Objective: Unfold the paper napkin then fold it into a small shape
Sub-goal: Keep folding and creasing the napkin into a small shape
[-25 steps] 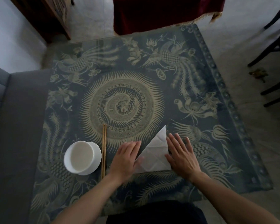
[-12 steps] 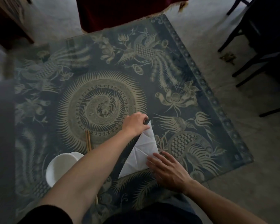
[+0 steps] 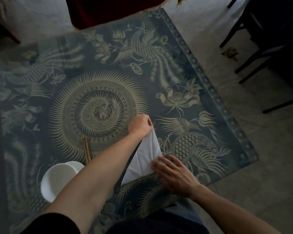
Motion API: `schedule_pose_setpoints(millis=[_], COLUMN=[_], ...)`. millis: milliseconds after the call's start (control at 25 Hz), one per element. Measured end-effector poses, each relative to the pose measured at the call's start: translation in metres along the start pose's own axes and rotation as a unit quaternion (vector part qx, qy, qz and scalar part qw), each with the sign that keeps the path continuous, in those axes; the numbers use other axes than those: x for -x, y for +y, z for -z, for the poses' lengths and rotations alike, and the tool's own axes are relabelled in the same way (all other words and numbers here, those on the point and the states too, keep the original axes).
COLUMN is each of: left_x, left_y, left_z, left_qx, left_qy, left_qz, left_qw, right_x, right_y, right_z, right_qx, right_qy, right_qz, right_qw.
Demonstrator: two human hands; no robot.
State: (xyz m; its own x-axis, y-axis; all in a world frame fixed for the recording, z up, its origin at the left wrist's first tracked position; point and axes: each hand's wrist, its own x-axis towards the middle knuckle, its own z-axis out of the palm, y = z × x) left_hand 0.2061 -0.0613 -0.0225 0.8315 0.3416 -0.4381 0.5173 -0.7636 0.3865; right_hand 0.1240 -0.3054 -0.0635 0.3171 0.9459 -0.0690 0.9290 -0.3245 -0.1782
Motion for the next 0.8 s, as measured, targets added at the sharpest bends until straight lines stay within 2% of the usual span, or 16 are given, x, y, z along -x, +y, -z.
schedule_pose_setpoints(millis=[120, 280, 560, 800], left_x=[0.002, 0.009, 0.006, 0.008], left_y=[0.002, -0.002, -0.015, -0.024], left_z=[-0.003, -0.007, 0.01, 0.022], left_qx=[0.016, 0.034, 0.229, 0.276], left_qy=[-0.006, 0.021, -0.046, -0.014], left_qz=[0.006, -0.031, -0.017, -0.048], left_qw=[1.0, 0.999, 0.972, 0.96], right_x=[0.0, -0.001, -0.014, -0.029], right_y=[0.0, 0.003, 0.022, 0.038], right_z=[0.0, -0.001, 0.011, 0.025], right_qx=[0.0, -0.004, 0.015, 0.025], right_qy=[0.01, 0.021, -0.004, -0.009], right_qz=[0.003, 0.01, 0.053, 0.039], right_qw=[1.0, 1.0, 0.998, 0.999])
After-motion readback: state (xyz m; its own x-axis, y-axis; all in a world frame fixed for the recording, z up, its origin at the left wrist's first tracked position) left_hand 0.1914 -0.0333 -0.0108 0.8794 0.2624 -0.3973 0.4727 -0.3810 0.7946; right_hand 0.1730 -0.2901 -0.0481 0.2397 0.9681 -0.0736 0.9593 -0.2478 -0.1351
